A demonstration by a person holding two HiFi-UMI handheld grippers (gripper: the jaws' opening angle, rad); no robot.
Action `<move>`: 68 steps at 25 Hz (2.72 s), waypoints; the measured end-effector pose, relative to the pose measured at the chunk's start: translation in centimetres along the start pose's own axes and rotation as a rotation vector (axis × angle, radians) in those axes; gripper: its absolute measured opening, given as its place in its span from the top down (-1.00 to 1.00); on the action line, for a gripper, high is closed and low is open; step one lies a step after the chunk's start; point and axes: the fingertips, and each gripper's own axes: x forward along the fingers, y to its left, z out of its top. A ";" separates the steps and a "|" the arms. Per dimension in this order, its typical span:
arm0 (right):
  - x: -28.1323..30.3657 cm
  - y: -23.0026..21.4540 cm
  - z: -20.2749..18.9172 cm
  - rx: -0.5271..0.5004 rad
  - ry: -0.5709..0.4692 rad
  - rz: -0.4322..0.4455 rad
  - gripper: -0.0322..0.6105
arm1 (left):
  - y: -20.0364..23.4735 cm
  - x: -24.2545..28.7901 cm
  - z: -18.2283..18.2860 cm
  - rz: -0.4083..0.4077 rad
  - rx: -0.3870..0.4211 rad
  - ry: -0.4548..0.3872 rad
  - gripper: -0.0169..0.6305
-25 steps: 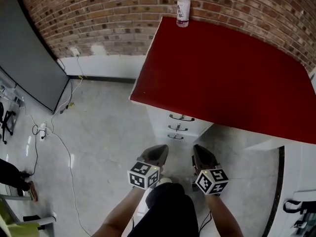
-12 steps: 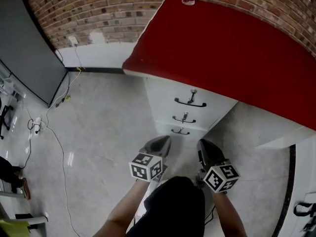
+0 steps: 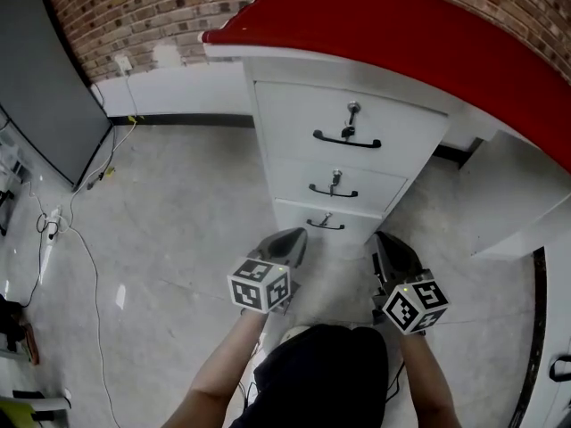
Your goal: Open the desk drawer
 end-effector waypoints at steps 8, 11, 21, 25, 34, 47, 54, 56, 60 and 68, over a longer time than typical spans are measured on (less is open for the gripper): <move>1.7 -0.1 -4.3 0.058 -0.118 0.051 0.87 | 1.7 1.5 -4.4 -0.045 -0.046 -0.009 0.91; 2.9 -0.2 -6.3 0.086 -0.110 0.088 0.87 | 2.3 2.3 -5.5 -0.066 -0.078 -0.021 0.91; 6.7 -2.2 -10.1 0.446 -0.197 0.133 0.87 | 4.8 6.1 -9.8 -0.078 -0.284 -0.035 0.91; 8.2 -2.7 -13.0 0.640 -0.162 0.138 0.87 | 5.9 7.7 -11.0 -0.074 -0.389 -0.052 0.91; 10.5 -5.0 -17.9 0.840 -0.090 0.081 0.86 | 7.6 9.8 -13.2 -0.115 -0.576 -0.064 0.91; 14.2 -8.8 -22.2 1.115 -0.122 0.050 0.49 | 10.1 12.8 -14.5 -0.144 -0.865 -0.121 0.37; 16.0 -9.0 -23.0 1.151 -0.105 0.037 0.49 | 11.5 14.1 -15.1 -0.104 -0.831 -0.114 0.40; 16.0 -9.0 -23.1 1.159 -0.119 0.034 0.52 | 11.6 14.3 -15.1 -0.111 -0.839 -0.120 0.42; 15.9 -9.2 -23.0 1.191 -0.156 0.033 0.67 | 11.5 14.3 -15.2 -0.120 -0.868 -0.149 0.44; 15.9 -9.0 -22.7 1.171 -0.149 0.024 0.74 | 10.7 14.3 -14.5 -0.178 -0.905 -0.182 0.74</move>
